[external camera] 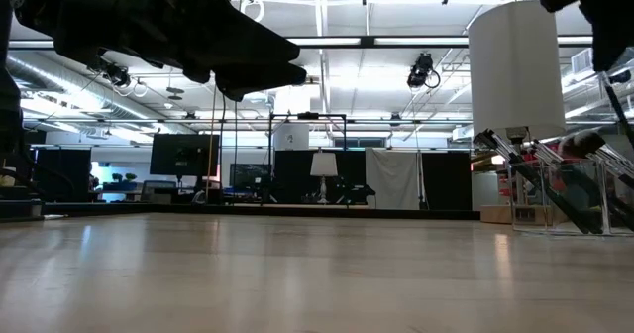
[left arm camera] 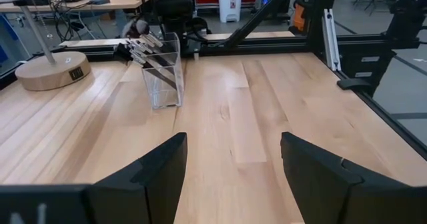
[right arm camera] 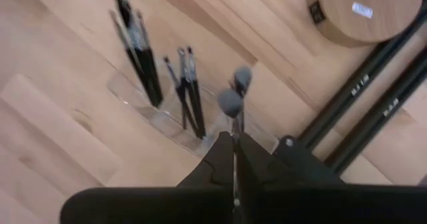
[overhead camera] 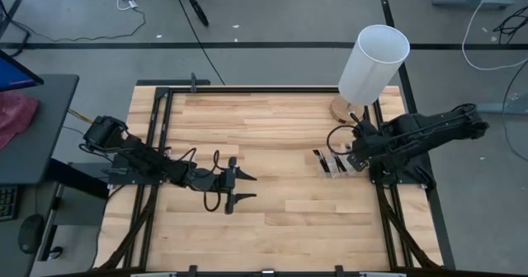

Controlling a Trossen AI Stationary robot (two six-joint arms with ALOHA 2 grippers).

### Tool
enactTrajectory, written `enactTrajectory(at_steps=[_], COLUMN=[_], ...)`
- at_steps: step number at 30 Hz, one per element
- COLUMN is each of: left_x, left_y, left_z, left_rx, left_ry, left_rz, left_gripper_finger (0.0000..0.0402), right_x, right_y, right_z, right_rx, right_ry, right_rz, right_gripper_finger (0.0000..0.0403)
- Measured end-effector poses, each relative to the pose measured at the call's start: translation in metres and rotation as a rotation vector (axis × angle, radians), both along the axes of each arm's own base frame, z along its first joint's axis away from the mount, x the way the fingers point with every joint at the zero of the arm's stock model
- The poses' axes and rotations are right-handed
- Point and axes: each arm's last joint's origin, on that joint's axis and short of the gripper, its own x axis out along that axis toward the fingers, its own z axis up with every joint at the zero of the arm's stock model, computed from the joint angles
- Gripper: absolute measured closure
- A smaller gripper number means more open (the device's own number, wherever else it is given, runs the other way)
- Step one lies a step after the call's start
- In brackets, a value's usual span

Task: Put items in baskets/containers
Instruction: Put the black eyeshadow brush into the transparent organizer

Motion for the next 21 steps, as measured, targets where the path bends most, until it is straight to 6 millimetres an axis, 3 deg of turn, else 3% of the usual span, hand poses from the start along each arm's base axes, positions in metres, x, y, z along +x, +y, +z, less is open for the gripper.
enactTrajectory(at_steps=[9,21], left_x=[0.0,0.0], left_y=[0.0,0.0], left_z=[0.0,0.0], left_rx=[0.0,-0.001], left_ry=[0.0,0.0], left_rz=[0.0,0.0], left_gripper_finger=[0.0158,0.0158], right_x=[-0.002,0.001], right_y=[-0.002,-0.001], right_z=[-0.024,-0.044], right_rx=[0.022,0.057], right_ry=[0.114,0.128], right_rz=[0.009,-0.037], right_gripper_finger=[0.0401,0.0353])
